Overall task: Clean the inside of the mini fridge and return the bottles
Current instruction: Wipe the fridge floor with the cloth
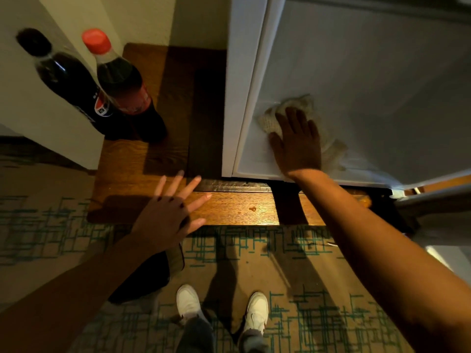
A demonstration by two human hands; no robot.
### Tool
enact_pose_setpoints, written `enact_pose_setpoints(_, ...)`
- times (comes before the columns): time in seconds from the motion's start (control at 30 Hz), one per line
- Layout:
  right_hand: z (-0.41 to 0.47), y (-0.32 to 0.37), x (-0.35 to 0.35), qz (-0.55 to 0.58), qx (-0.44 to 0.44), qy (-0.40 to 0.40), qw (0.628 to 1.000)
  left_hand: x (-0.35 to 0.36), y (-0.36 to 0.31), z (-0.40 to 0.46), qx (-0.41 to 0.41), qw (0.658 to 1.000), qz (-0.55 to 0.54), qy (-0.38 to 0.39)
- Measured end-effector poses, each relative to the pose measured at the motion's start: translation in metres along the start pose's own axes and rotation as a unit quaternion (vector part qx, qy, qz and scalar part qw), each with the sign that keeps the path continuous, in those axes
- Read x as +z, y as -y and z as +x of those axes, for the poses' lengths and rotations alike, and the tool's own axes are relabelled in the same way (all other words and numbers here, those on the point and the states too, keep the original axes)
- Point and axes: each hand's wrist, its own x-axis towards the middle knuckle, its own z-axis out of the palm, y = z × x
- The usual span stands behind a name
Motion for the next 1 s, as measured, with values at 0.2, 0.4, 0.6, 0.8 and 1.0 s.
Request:
enact_pose_setpoints(0.2,0.01,0.005,0.006,0.0,0.01,-0.02,1.0,-0.011,0.025,0.012,0.042,0.996,-0.012,0.083)
enact_pose_setpoints(0.4,0.005,0.005,-0.001,0.024,0.005,0.009,1.0,-0.011,0.021,0.008,0.086,0.994,-0.001,0.072)
enact_pose_setpoints(0.6,-0.063,0.006,-0.004,0.045,-0.032,0.014,0.998,-0.005,0.022,0.004,0.157,0.986,0.021,0.041)
enact_pose_setpoints(0.8,-0.064,0.006,-0.001,0.033,-0.013,0.015,0.999,-0.003,0.023,0.005,0.16,0.987,0.023,0.024)
enact_pose_setpoints(1.0,-0.015,0.008,-0.007,0.032,0.0,0.032,0.999,-0.001,0.022,0.004,0.149,0.988,0.039,0.026)
